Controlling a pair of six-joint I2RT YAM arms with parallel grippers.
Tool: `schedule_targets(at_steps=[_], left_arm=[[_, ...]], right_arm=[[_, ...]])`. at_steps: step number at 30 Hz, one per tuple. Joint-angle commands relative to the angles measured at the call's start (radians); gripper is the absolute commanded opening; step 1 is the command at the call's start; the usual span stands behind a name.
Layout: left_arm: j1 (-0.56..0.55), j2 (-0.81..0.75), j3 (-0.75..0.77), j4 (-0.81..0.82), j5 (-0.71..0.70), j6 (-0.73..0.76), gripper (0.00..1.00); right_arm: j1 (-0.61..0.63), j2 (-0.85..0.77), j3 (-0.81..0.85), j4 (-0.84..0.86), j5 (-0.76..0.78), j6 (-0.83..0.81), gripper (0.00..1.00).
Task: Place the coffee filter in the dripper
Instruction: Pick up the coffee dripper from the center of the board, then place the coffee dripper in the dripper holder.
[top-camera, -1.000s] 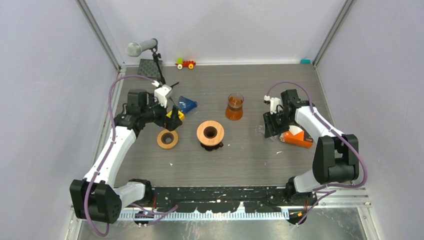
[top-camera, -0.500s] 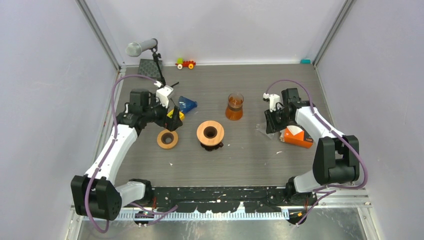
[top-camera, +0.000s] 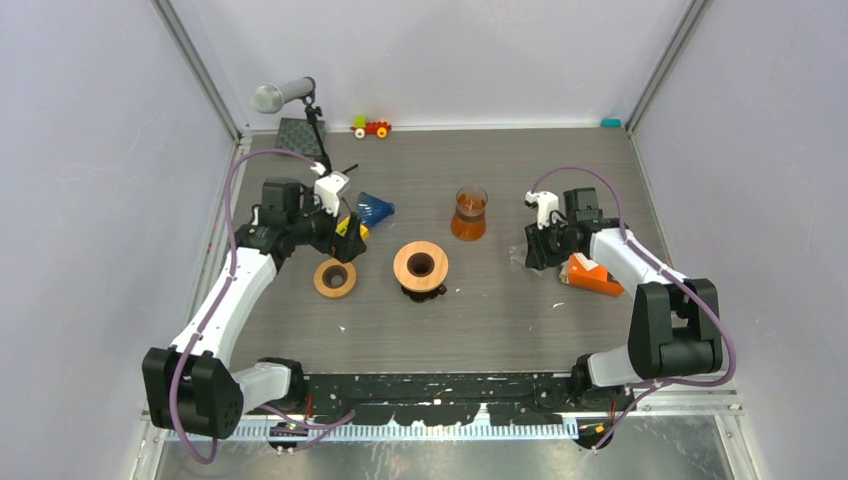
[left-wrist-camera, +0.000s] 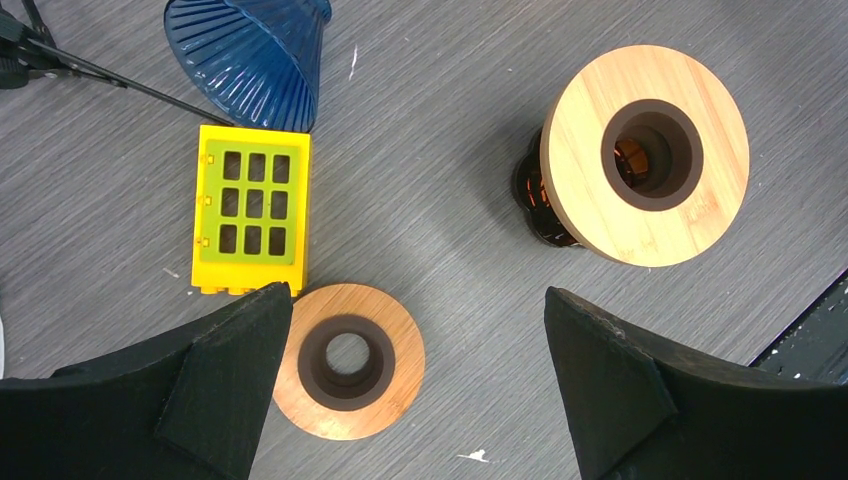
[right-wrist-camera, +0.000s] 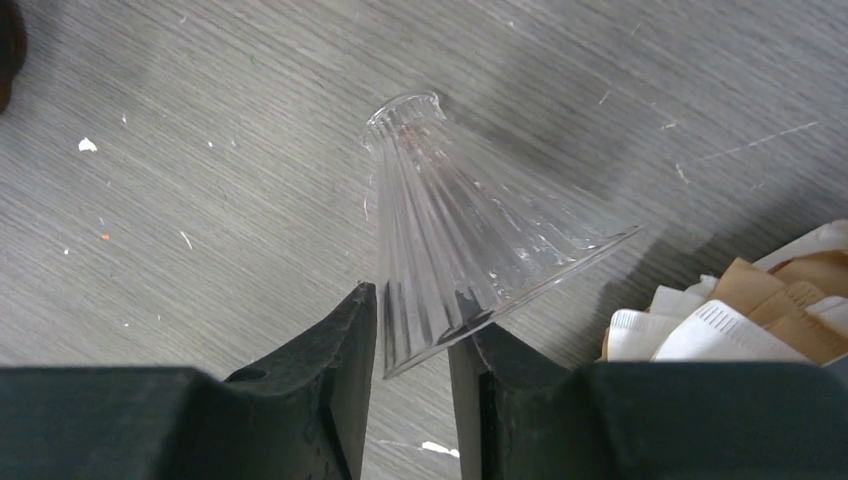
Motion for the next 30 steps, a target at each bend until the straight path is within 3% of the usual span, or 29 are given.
schedule_targets(at_steps=[1, 10, 15, 19, 23, 30], left_arm=[[-0.006, 0.016, 0.03, 0.05, -0.007, 0.007, 1.0], [-0.011, 0.027, 0.048, 0.05, -0.007, 0.012, 1.0], [-0.014, 0.032, 0.062, 0.05, 0.007, 0.008, 1.0], [-0.019, 0.05, 0.079, 0.05, 0.02, -0.015, 1.0], [-0.03, 0.085, 0.117, 0.045, 0.041, -0.055, 1.0], [-0.037, 0.126, 0.171, 0.035, 0.036, -0.09, 1.0]], right_arm=[[-0.002, -0.033, -0.015, 0.138, -0.033, 0.006, 0.34], [-0.001, -0.139, 0.024, 0.062, -0.069, -0.099, 0.01], [0.049, -0.234, 0.137, -0.167, -0.099, -0.255, 0.01], [0.219, -0.284, 0.224, -0.312, 0.01, -0.343, 0.0], [0.461, -0.301, 0.3, -0.339, 0.197, -0.369, 0.01], [0.797, -0.166, 0.481, -0.429, 0.456, -0.458, 0.01]])
